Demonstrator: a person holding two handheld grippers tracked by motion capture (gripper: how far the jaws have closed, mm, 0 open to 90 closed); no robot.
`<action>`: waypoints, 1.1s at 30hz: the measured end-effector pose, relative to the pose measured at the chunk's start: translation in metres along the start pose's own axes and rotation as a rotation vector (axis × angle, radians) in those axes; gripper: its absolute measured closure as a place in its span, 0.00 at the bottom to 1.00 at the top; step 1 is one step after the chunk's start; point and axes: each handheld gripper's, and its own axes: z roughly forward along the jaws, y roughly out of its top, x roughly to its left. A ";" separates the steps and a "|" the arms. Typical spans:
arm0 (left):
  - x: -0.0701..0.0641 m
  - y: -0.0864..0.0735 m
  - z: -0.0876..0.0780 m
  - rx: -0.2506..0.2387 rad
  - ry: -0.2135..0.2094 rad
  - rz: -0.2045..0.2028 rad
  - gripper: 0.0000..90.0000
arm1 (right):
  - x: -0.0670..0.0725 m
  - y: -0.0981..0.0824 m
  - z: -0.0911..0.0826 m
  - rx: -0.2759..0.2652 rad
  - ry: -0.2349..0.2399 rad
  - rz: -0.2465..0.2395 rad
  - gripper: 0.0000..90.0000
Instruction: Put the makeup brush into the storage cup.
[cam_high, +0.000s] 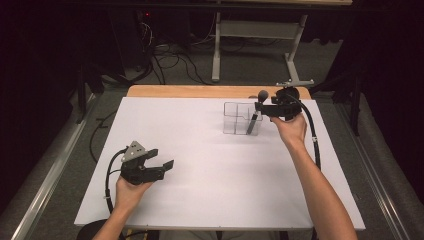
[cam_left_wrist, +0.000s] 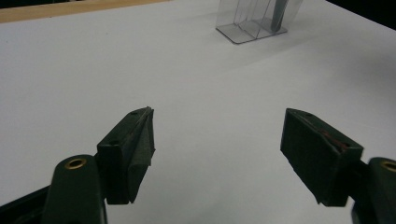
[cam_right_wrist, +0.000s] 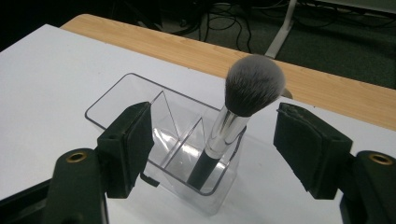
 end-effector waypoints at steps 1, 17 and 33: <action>0.000 0.000 0.000 -0.002 0.000 -0.002 0.29 | 0.000 0.000 -0.001 0.000 0.000 -0.004 0.34; 0.000 0.000 -0.001 -0.013 0.002 -0.012 0.29 | 0.000 -0.004 -0.024 -0.063 0.014 -0.019 0.38; 0.000 0.000 -0.003 -0.031 0.002 -0.015 0.29 | -0.006 -0.014 -0.042 -0.086 0.028 -0.019 0.40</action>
